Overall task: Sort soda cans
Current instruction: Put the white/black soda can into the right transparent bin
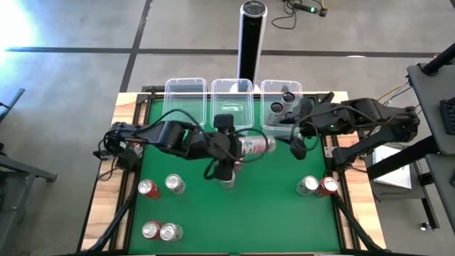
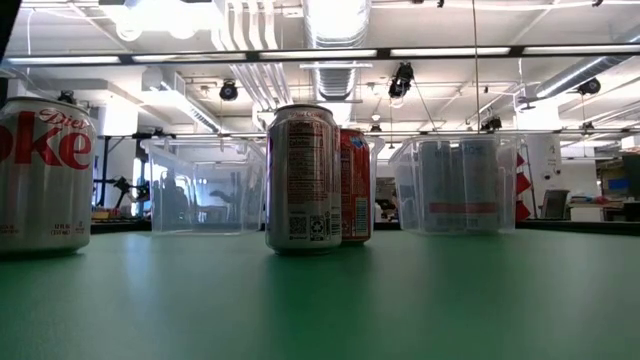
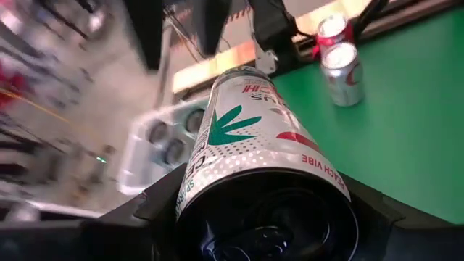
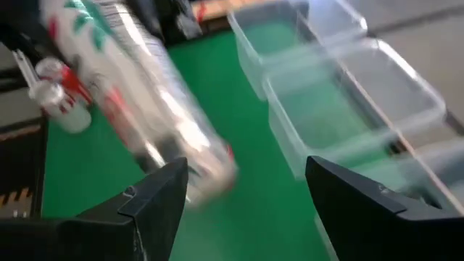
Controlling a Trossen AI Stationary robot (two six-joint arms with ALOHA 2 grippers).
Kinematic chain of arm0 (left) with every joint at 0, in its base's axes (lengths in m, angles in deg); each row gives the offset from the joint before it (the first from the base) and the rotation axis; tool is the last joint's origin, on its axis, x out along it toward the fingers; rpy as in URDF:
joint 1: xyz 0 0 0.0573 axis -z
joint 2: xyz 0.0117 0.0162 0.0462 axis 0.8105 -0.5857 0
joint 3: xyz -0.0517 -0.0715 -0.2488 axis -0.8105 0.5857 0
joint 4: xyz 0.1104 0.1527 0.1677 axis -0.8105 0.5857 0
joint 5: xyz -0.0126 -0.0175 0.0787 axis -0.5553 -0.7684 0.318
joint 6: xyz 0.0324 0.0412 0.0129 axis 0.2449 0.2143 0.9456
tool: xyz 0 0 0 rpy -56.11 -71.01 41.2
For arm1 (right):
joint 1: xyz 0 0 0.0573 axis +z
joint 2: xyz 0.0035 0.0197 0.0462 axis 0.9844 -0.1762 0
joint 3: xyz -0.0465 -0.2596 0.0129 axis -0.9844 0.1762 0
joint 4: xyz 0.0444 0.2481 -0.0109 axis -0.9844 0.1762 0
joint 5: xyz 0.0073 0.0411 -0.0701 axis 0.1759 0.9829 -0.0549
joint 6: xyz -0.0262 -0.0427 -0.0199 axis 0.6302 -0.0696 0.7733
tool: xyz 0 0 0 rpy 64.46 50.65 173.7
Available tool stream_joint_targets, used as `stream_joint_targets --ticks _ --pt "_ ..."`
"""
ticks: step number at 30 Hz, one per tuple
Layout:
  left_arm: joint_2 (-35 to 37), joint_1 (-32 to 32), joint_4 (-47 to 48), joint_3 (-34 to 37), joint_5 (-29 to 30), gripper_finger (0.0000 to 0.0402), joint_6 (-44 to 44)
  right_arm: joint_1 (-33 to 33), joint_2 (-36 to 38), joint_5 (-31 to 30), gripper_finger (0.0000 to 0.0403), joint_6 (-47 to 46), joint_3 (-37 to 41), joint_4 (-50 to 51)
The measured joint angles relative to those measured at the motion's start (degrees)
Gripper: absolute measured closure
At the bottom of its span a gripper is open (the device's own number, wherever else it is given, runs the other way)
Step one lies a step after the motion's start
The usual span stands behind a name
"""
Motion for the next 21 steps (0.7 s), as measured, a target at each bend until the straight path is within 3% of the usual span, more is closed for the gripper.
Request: stream_joint_targets --ticks 5,10,16,21 --pt "-2.3 2.1 6.3 0.3 -2.1 0.0165 -8.5 3.3 1.3 -0.1 0.0134 -4.4 0.5 7.7" --pt "-6.2 5.7 9.6 0.2 -2.4 0.0165 -15.1 9.5 0.5 -0.1 0.0130 -8.2 2.3 7.5" --pt "-12.0 8.5 10.7 -0.3 -8.2 0.0165 -23.7 20.3 -6.1 -4.1 0.0133 -9.9 2.9 6.9" --pt "-16.5 9.5 17.4 -0.3 -10.9 0.0165 -30.3 24.1 -11.2 -6.1 0.0135 -10.9 3.0 6.9"
